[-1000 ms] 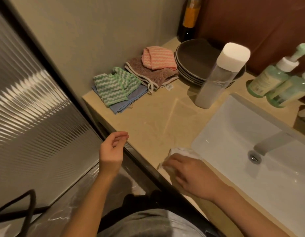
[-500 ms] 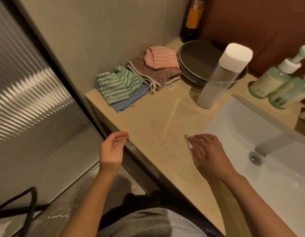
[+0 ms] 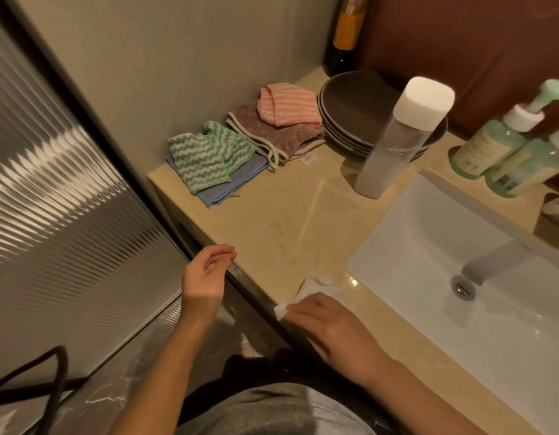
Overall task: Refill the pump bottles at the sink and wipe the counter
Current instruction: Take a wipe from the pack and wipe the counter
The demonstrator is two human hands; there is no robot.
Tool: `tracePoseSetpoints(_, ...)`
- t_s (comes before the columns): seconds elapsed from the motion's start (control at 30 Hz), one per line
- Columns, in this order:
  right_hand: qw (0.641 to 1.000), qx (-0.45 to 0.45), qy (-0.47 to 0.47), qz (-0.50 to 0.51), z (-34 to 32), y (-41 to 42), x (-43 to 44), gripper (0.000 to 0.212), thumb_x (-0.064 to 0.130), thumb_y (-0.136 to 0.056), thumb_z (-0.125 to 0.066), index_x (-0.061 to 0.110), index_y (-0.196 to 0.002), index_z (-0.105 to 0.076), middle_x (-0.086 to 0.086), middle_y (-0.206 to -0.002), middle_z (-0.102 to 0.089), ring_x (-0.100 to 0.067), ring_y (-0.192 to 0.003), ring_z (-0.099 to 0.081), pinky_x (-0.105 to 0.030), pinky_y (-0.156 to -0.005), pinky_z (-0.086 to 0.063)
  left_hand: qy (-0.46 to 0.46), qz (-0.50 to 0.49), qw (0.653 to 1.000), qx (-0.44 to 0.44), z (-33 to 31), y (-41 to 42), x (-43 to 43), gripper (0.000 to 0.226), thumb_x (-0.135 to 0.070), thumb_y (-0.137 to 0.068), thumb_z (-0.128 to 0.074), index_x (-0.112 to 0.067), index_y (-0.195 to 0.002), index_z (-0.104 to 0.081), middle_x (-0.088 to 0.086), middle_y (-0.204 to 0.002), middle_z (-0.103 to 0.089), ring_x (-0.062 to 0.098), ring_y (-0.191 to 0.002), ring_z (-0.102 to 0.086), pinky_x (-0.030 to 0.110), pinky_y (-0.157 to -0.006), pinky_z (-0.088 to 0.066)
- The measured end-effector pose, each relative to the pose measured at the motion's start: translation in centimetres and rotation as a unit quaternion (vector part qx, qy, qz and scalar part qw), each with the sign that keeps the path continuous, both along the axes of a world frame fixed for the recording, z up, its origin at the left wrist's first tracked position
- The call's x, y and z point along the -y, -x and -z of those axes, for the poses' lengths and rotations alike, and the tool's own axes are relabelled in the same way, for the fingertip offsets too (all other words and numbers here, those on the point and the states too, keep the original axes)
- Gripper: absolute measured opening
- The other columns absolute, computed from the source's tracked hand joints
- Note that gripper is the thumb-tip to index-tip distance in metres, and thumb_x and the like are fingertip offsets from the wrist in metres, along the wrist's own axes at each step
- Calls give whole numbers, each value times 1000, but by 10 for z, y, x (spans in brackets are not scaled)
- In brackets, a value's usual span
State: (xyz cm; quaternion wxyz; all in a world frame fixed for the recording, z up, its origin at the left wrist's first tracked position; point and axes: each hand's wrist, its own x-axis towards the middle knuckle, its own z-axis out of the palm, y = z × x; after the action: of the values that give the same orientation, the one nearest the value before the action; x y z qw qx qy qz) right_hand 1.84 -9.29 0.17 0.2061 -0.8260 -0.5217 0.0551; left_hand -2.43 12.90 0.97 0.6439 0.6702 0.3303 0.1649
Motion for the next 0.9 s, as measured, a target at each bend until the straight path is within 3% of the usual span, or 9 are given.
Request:
tracePoseSetpoints(0.1, 995, 70, 62, -17, -3, -2, 5, 34, 32, -87, -52, 32, -120, -60, 9, -133, -55, -23, -128, -42, -43, -110, -28, -9, 2, 1000, -2, 1, 4, -2, 18, 4, -92, -47, -3, -99, -62, 6, -91, -65, 1, -80, -61, 12, -79, -49)
tracePoseSetpoints(0.17, 992, 86, 88, 12, -6, -6, 12, 33, 38, -92, -46, 40, -122, -57, 0, -144, -45, -31, -134, -34, -52, -112, -23, -19, 3, 1000, -6, 1, 7, -2, 18, 2, -92, -48, -3, -100, -63, 5, -92, -65, -2, -78, -61, 11, -78, -48)
tracePoseSetpoints(0.3, 990, 72, 112, 46, -10, -17, 21, 38, 37, -94, -36, 41, -127, -53, -9, -143, -44, -36, -122, -47, -46, -90, -46, -20, -4, 1000, -9, 1, 11, -3, 18, 2, -91, -49, -4, -99, -64, 4, -92, -66, -2, -79, -62, 13, -79, -49)
tracePoseSetpoints(0.4, 993, 72, 79, 53, -12, -28, 21, 41, 24, -85, -53, 32, -125, -59, -12, -128, -55, -32, -104, -56, -37, -74, -51, -13, -14, 1000, -12, -1, 13, -3, 19, 3, -90, -49, -5, -98, -65, 4, -91, -67, 7, -85, -62, 13, -80, -49)
tracePoseSetpoints(0.5, 995, 64, 43, 68, -8, -39, 16, 43, 13, -74, -73, 21, -116, -66, -12, -109, -61, -28, -90, -58, -27, -67, -46, -13, -27, 999, -28, -3, 16, -4, 19, 1, -91, -50, -9, -95, -66, 1, -91, -67, 9, -86, -62, 11, -77, -49)
tracePoseSetpoints(0.63, 990, 61, 14, 123, 2, -64, -3, 24, 18, -88, -62, 16, -112, -68, -9, -99, -59, -25, -87, -54, -25, -66, -39, -13, -48, 997, -55, -4, 23, -6, 19, -3, -91, -50, -11, -97, -67, -2, -92, -68, 7, -87, -63, 12, -73, -47)
tracePoseSetpoints(0.77, 977, 66, -23, 200, 8, -82, -35, 18, 15, -88, -63, 11, -103, -71, -8, -89, -58, -24, -84, -50, -26, -65, -33, -4, -62, 995, -72, -2, 26, -8, 20, -4, -91, -50, -10, -99, -67, -1, -93, -69, 10, -89, -63, 15, -76, -45)
tracePoseSetpoints(0.9, 986, 60, -46, 150, 12, -56, -58, 10, 14, -87, -64, 11, -93, -71, -7, -81, -58, -26, -76, -49, -31, -63, -37, -1, -59, 995, -80, -1, 27, -8, 21, -4, -91, -49, -14, -96, -67, -1, -94, -69, 10, -91, -64, 20, -81, -48)
